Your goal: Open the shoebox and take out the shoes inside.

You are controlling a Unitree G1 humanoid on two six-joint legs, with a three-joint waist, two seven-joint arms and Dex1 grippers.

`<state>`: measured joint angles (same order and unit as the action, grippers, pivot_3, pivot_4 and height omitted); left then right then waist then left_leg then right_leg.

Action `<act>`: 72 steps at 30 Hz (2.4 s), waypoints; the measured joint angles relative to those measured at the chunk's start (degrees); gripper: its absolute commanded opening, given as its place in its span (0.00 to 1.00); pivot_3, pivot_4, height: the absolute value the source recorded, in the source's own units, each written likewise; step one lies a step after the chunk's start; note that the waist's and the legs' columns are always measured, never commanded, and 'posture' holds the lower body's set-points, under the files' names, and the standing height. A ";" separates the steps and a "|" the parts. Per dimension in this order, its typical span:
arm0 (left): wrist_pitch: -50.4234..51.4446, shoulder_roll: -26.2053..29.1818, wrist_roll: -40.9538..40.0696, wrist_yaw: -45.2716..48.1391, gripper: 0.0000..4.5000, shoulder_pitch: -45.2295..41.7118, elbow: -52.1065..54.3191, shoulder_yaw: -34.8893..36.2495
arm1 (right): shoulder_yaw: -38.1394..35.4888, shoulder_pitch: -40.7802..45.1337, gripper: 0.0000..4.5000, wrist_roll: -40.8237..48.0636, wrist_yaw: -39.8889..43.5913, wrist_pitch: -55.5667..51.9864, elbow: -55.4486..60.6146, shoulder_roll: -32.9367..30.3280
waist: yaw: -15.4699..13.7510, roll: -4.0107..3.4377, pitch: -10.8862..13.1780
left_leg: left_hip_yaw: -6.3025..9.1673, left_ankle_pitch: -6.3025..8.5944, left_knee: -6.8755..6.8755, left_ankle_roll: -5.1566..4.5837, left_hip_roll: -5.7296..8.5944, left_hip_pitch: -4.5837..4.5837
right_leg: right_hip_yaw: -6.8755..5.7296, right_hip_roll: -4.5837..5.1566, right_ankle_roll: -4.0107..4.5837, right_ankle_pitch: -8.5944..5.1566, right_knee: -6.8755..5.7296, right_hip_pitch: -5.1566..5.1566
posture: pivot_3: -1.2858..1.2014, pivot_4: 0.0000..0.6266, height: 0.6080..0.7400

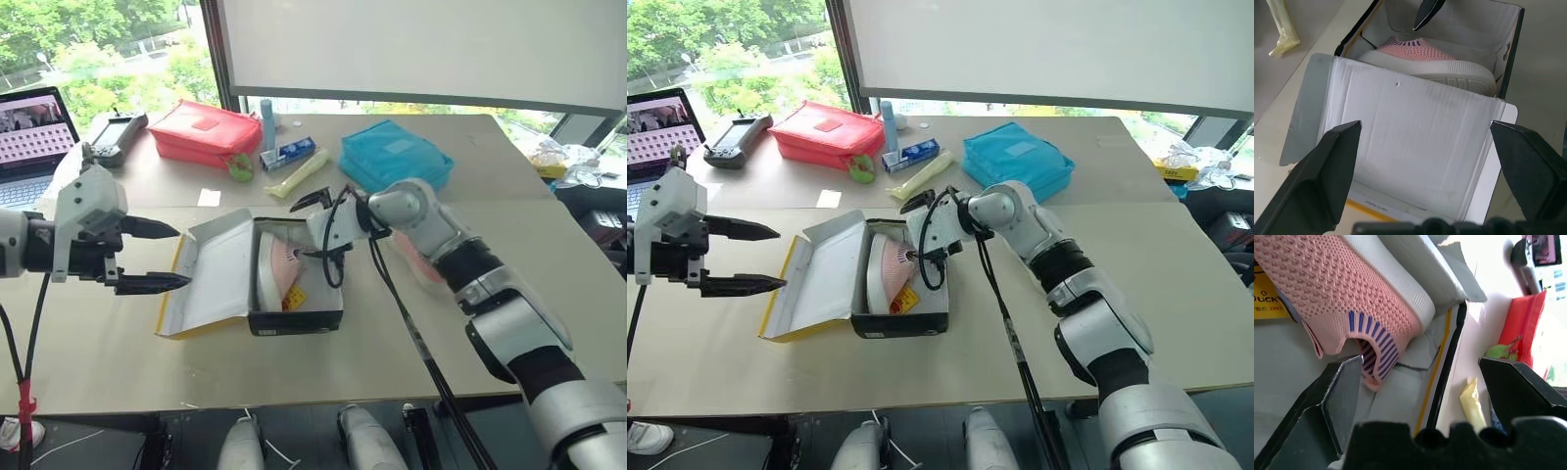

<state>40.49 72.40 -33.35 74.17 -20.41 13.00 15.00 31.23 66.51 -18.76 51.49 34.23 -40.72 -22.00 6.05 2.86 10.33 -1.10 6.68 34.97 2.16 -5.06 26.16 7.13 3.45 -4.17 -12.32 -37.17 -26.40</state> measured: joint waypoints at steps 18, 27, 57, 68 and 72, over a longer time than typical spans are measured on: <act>0.91 0.16 -0.77 -0.54 1.00 -0.99 0.04 -0.12 | 1.30 8.25 0.99 -13.43 -17.86 8.59 -14.69 -0.51 | 1.04 0.00 0.00 | 0.05 -0.06 0.02 0.08 0.00 -0.04 | 0.00 0.00 0.38 -0.15 0.01 0.06 | 0.52 0.24 0.88; 1.98 0.16 -1.93 -0.90 1.00 -1.99 1.30 -0.12 | 3.21 7.34 0.99 -17.11 -22.00 13.84 -18.55 1.00 | 1.70 0.04 -0.02 | 0.11 -0.06 -0.13 0.08 0.01 -0.15 | -0.02 -0.01 0.06 0.02 0.00 0.15 | 0.52 0.24 0.88; 1.83 0.24 -2.43 -1.13 1.00 -4.52 0.95 -2.45 | -6.59 -8.34 0.94 10.18 6.07 1.72 2.56 7.26 | 3.26 0.07 -0.04 | 0.23 -0.06 -0.14 0.08 0.01 -0.37 | -0.04 -0.07 -0.01 -0.01 -0.06 0.33 | 0.52 0.24 0.88; 0.99 0.12 -1.40 -1.48 1.00 -5.71 -0.02 -2.74 | -7.39 -12.34 0.16 9.24 1.38 -6.13 6.82 7.97 | 2.73 0.07 -0.04 | 0.24 -0.06 -0.13 0.08 0.01 -0.36 | -0.03 -0.06 0.01 0.00 -0.05 0.31 | 0.52 0.24 0.88; 0.85 -0.08 -1.15 -1.48 1.00 -5.81 -0.10 -2.93 | -8.38 -14.90 0.01 8.81 -1.35 -8.08 11.05 7.95 | 2.55 0.07 -0.04 | 0.23 -0.06 -0.15 0.08 0.01 -0.35 | -0.04 -0.06 0.00 -0.01 -0.03 0.31 | 0.52 0.24 0.88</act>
<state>41.34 72.32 -34.50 72.70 -26.22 12.90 12.07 22.85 51.61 -9.95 50.14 26.15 -29.68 -14.05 8.60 2.93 10.28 -0.87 6.63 34.83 2.24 -5.05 25.81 7.09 3.39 -4.17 -12.33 -37.20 -26.08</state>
